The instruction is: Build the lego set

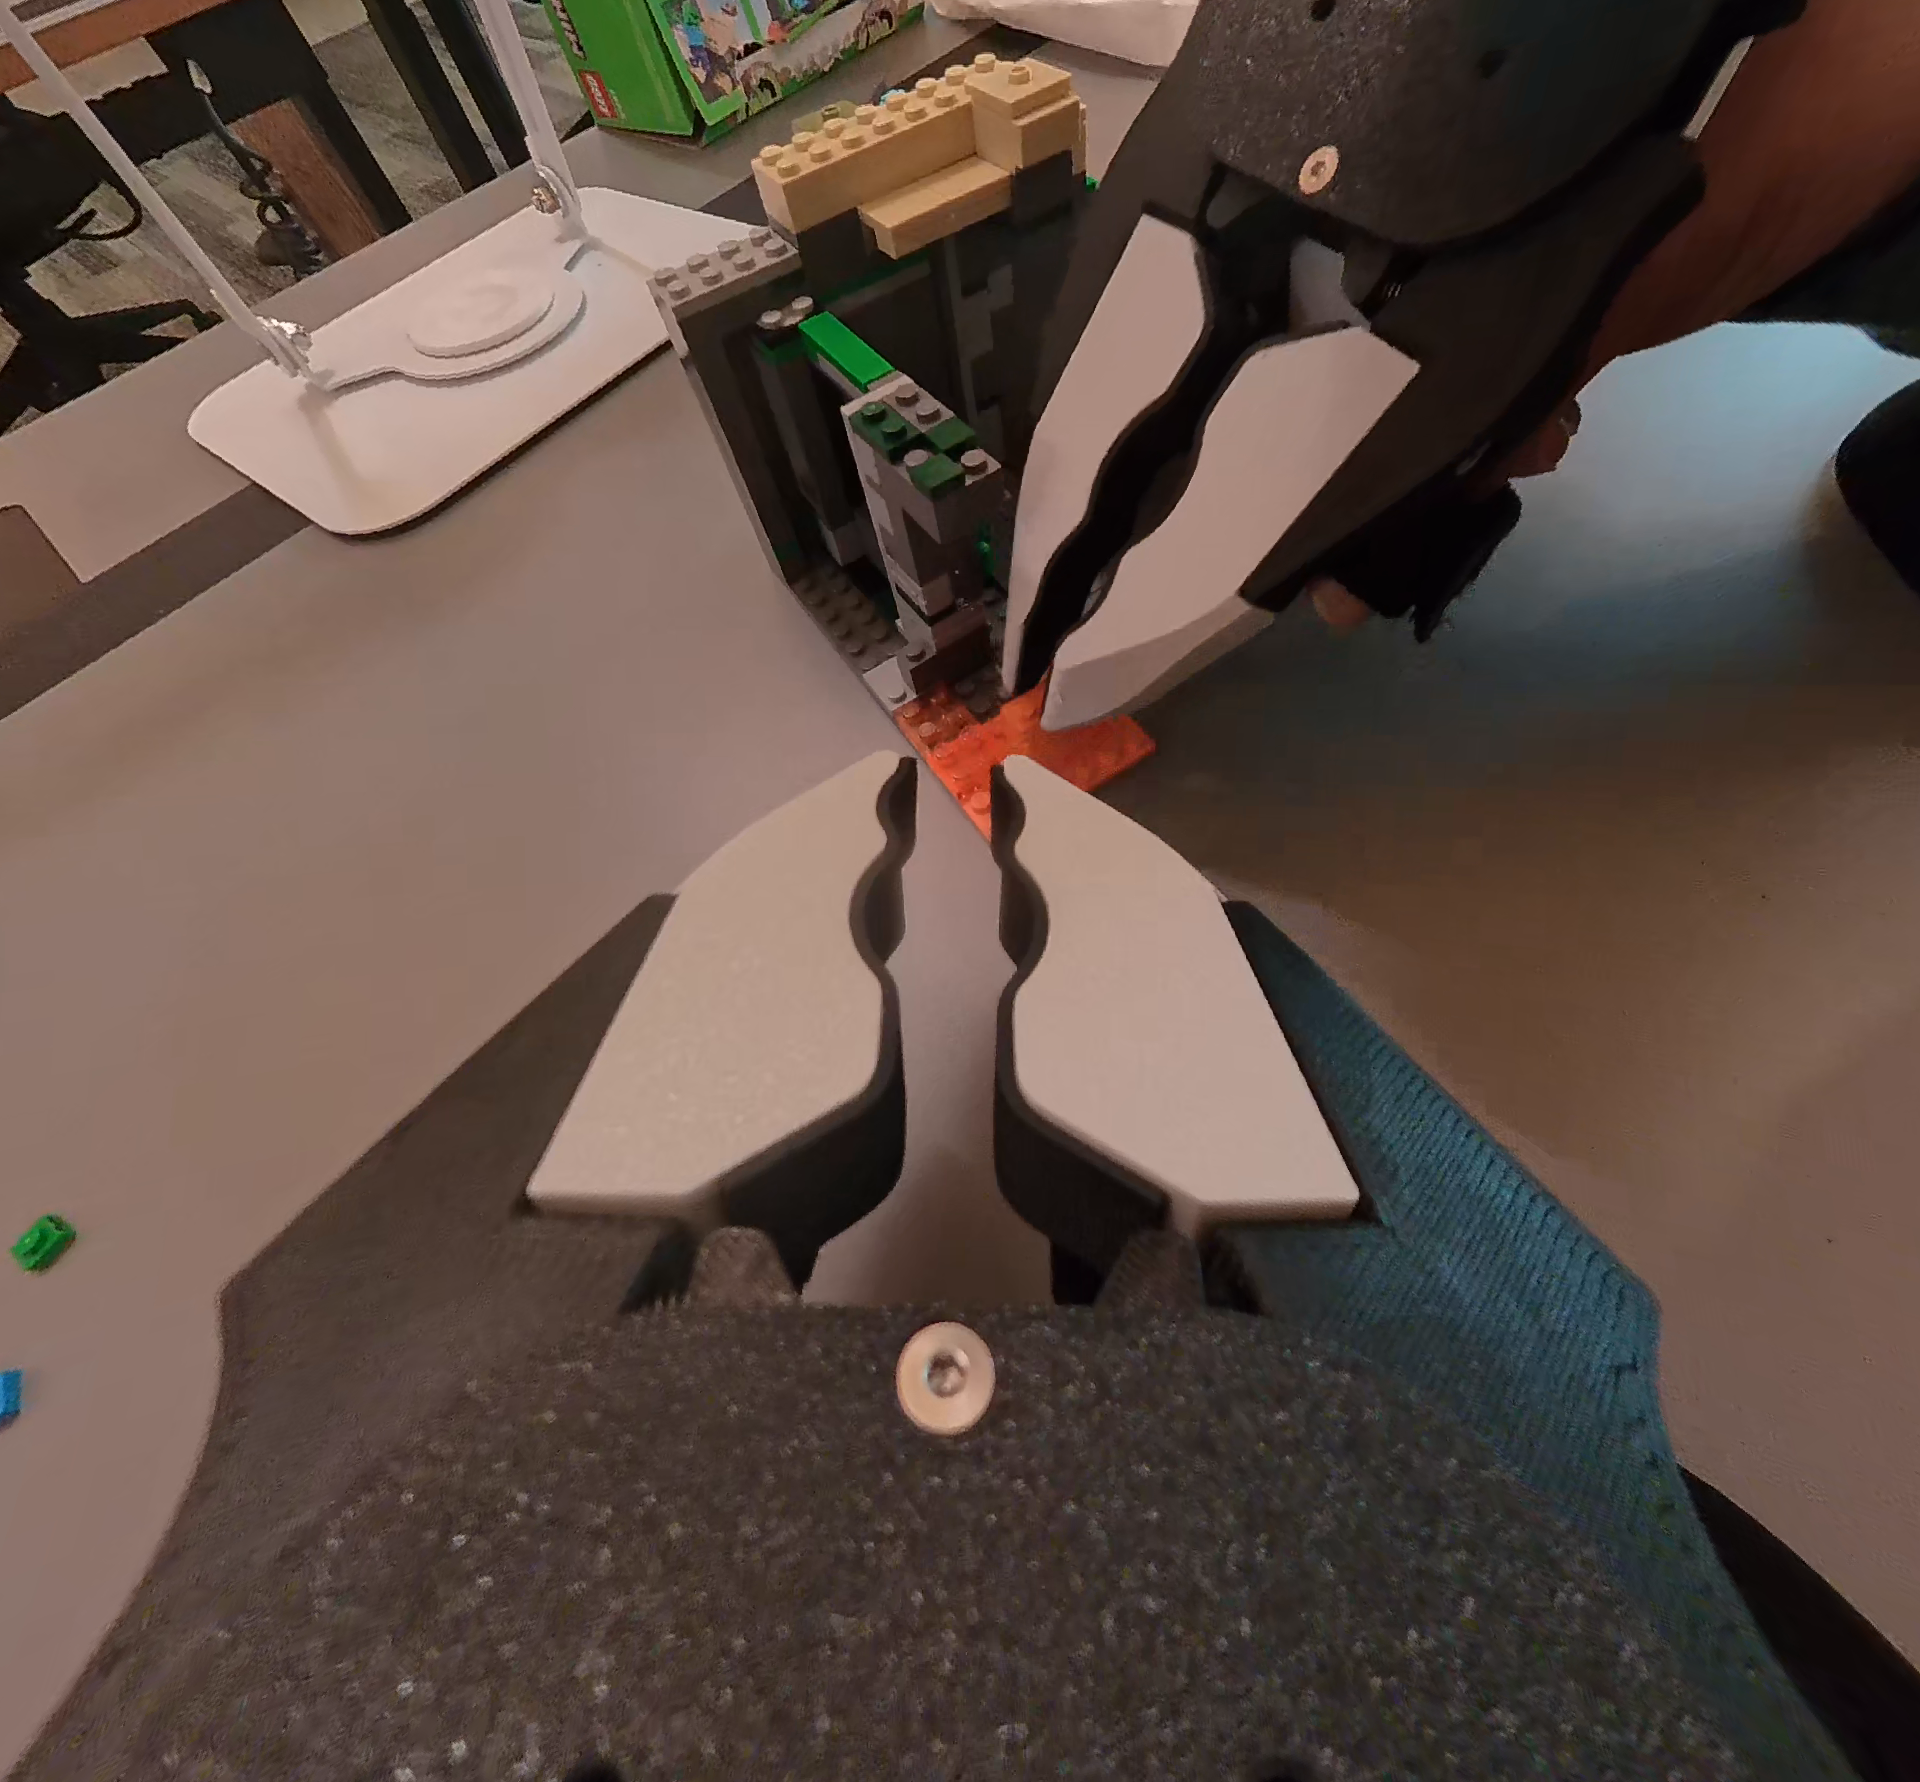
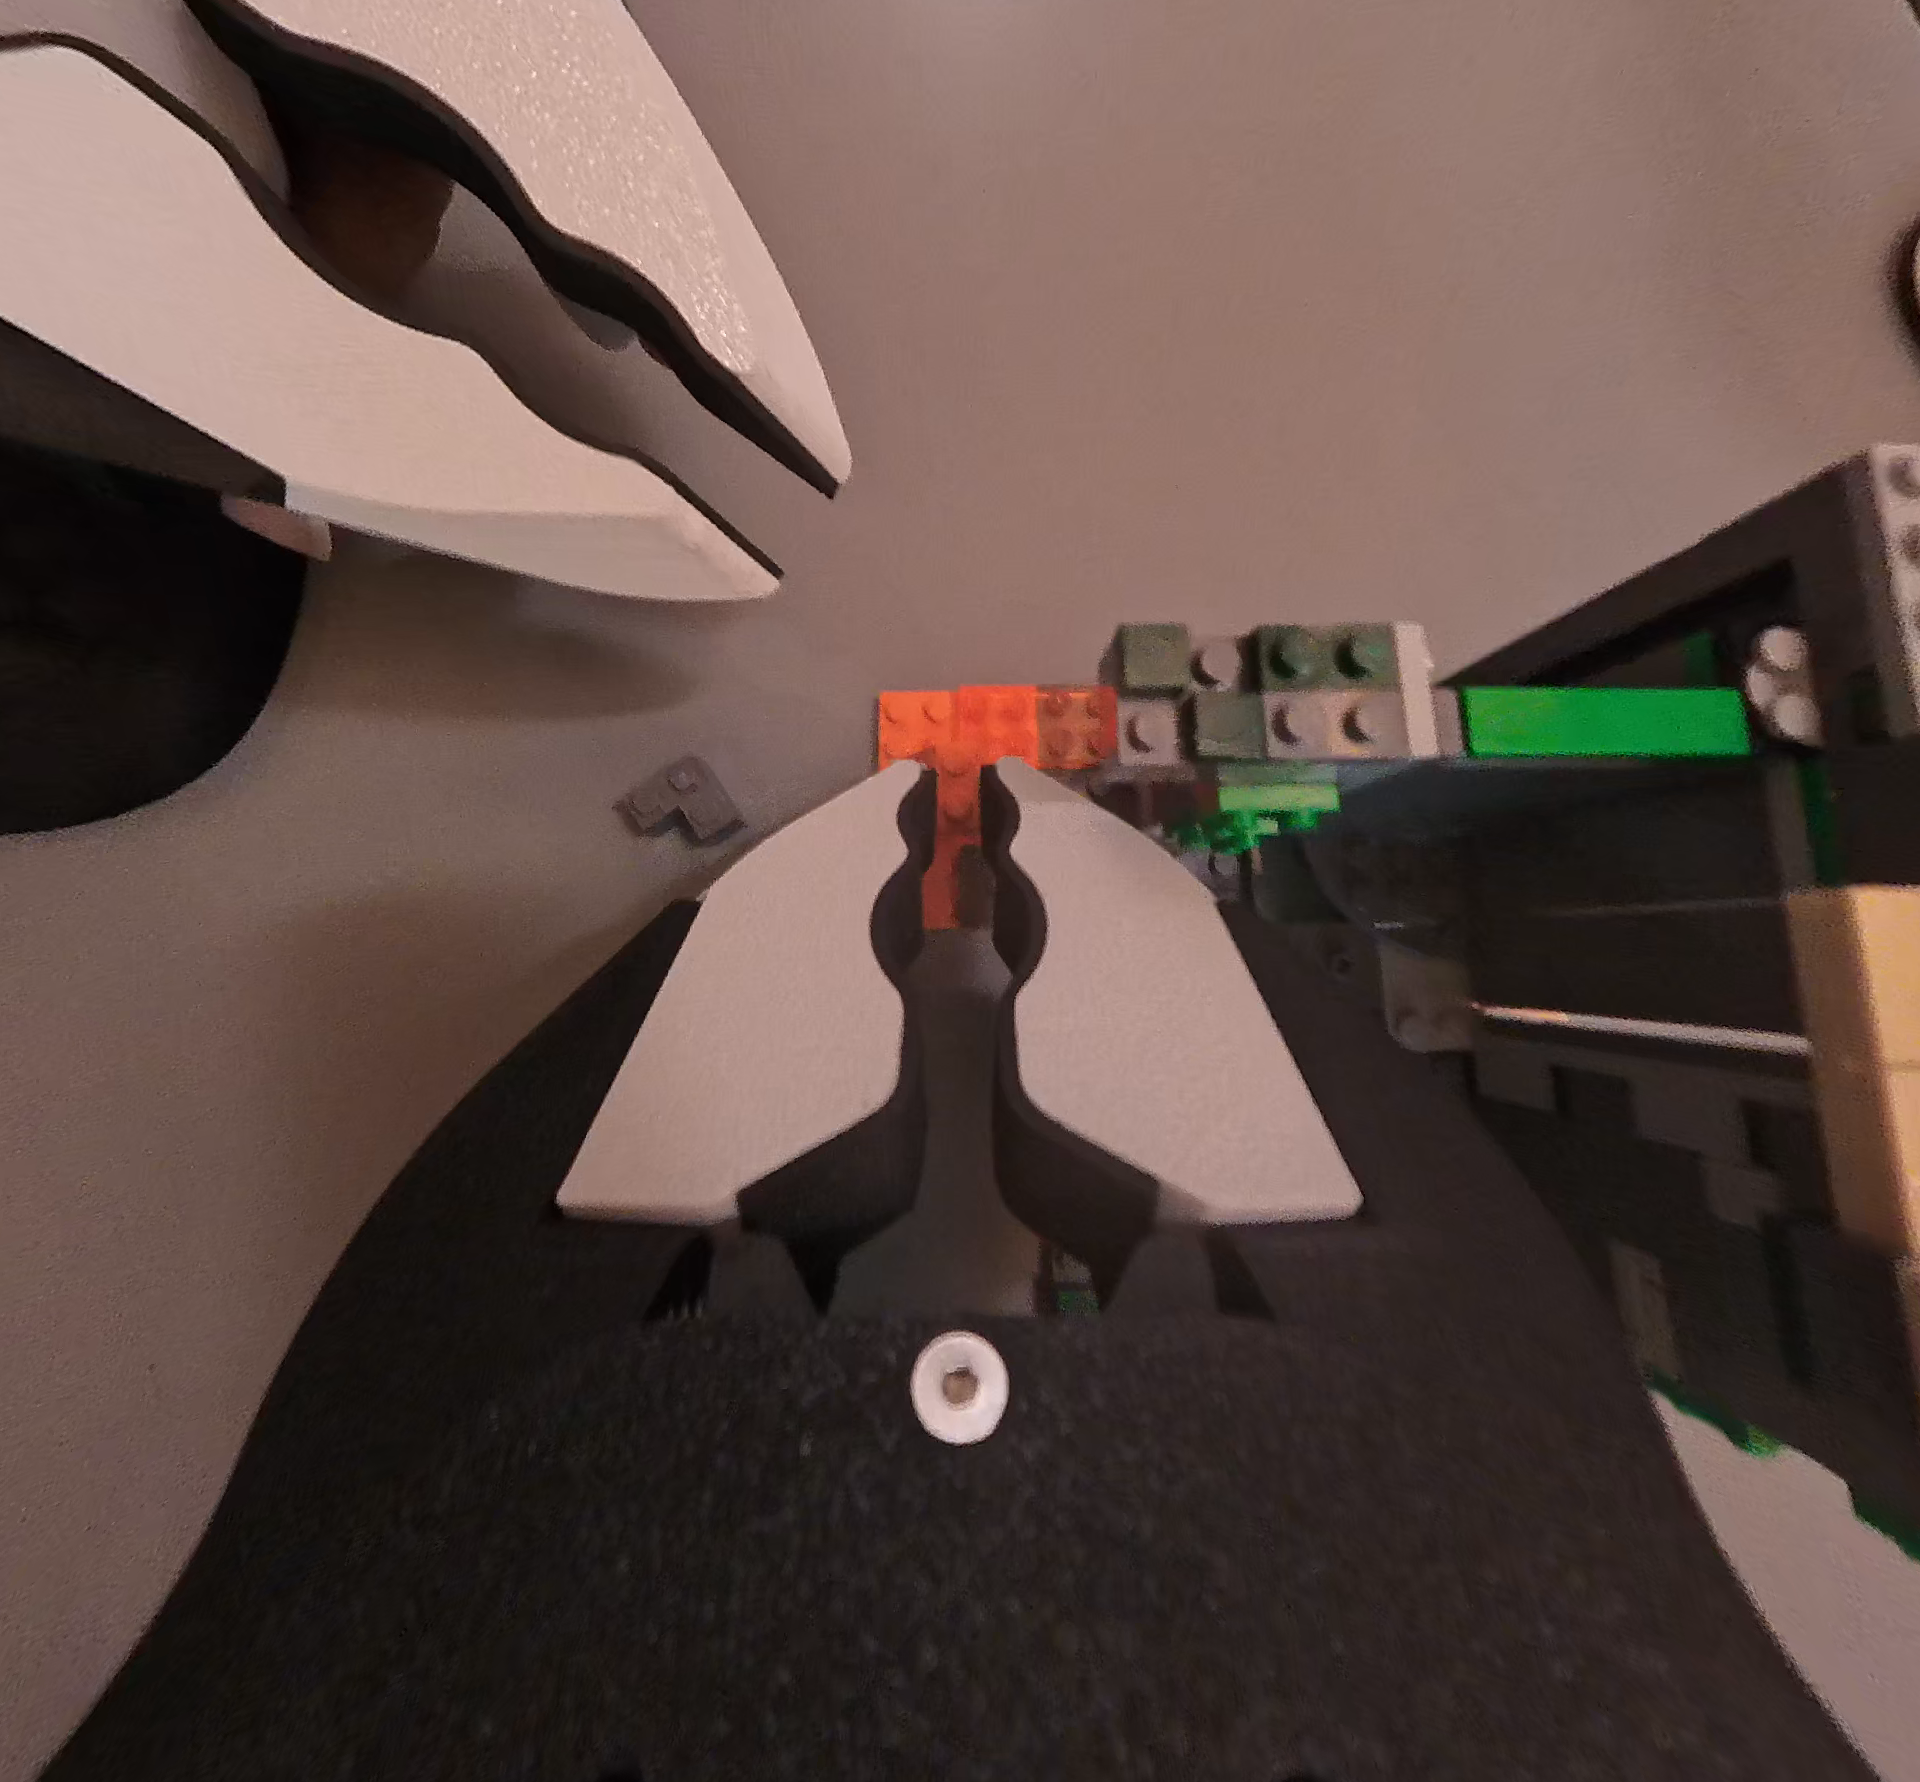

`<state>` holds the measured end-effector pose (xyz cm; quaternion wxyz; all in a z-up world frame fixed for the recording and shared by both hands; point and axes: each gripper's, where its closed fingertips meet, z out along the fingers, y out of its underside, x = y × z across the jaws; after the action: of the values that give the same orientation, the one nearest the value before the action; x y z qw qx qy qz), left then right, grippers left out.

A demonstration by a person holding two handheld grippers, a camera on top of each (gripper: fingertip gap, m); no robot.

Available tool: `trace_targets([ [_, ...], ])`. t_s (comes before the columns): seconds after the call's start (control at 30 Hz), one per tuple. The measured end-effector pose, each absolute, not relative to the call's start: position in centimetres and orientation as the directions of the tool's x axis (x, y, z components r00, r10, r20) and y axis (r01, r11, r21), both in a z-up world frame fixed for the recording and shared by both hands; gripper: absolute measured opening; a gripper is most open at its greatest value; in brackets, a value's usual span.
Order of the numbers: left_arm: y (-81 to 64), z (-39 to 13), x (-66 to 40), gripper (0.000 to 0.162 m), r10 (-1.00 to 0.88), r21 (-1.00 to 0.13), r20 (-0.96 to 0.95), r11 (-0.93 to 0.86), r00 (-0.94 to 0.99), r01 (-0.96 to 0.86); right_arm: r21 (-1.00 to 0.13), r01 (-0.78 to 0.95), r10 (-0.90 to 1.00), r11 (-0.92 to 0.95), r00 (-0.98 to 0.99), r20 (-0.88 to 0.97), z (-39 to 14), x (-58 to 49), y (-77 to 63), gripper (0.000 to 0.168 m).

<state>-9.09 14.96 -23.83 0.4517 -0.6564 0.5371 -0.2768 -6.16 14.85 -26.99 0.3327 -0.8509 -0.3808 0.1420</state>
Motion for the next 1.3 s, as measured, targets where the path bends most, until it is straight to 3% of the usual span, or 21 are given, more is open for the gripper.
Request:
trace_targets([
  [0.57, 15.0, -24.0, -9.1, 0.013, -0.956, -0.888, -0.119, -0.019, 0.269, -0.460, -0.664, 0.568, 0.725, -0.487, 0.687, 0.057, -27.1, -4.8, 14.9, 0.009],
  [0.87, 15.0, -24.0, -9.2, 0.013, -0.955, -0.888, -0.119, -0.019, 0.270, -0.460, -0.716, 0.542, 0.723, -0.440, 0.687, 0.076, -24.6, -4.8, 14.2, 0.018],
  [1.1, 15.0, -24.2, -9.1, 0.013, -0.956, -0.886, -0.118, -0.020, 0.267, -0.464, -0.848, 0.382, 0.485, -0.368, 0.857, 0.175, -19.1, 2.6, 14.4, 0.027],
  [1.3, 15.0, -24.3, -9.1, 0.013, -0.957, -0.883, -0.119, -0.019, 0.263, -0.470, -0.828, 0.312, 0.390, -0.465, 0.912, 0.125, -21.9, 7.1, 15.7, 0.044],
])
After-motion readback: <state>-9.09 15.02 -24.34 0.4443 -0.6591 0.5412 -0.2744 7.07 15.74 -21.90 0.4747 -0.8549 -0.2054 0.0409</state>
